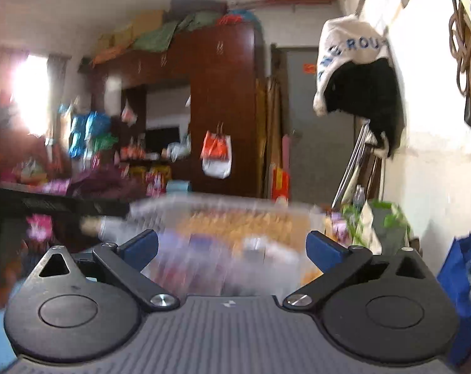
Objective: Organize objects
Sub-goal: 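Lift both items over the white basket and release them, then grasp a small white carton with the left tool while the right tool grasps a wrapped white box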
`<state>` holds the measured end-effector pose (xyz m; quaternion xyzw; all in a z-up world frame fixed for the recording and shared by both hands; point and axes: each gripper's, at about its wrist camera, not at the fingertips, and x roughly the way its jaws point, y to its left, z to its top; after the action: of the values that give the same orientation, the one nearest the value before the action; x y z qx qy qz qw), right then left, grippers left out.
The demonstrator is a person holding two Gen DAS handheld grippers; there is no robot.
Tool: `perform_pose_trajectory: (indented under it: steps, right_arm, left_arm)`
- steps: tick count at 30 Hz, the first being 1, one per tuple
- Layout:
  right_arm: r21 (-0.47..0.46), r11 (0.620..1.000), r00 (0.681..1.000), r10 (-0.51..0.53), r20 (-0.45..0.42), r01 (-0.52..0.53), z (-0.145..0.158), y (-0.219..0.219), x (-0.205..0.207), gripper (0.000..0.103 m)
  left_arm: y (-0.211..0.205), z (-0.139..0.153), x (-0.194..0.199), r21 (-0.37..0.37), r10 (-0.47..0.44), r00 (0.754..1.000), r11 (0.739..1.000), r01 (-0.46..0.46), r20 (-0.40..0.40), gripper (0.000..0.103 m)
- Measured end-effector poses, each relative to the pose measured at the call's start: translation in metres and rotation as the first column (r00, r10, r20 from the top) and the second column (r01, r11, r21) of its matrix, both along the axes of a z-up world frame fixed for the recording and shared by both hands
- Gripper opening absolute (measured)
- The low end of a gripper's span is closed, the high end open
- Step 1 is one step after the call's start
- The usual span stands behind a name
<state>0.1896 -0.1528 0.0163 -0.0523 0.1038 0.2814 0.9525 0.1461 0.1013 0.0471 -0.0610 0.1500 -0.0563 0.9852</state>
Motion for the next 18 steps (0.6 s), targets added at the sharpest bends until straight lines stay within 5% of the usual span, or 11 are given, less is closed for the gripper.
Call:
perform_pose_trajectory:
  steps: [3, 6, 18]
  right_arm:
    - [-0.057, 0.998, 0.984, -0.037, -0.172, 0.027, -0.026, 0.012, 0.018, 0.103]
    - [-0.011, 0.999, 0.937, -0.033, -0.347, 0.031, -0.041, 0.015, 0.045, 0.101]
    - [-0.031, 0.996, 0.880, -0.086, -0.467, 0.081, -0.048, 0.055, 0.075, 0.098]
  left_arm:
    - [-0.001, -0.030, -0.017, 0.007, -0.028, 0.998, 1.000, 0.028, -0.049, 0.088]
    - [0.010, -0.051, -0.018, -0.043, -0.027, 0.996, 0.999, 0.023, -0.081, 0.088]
    - [0.033, -0.080, -0.017, -0.087, -0.018, 0.981, 0.996, 0.001, -0.194, 0.088]
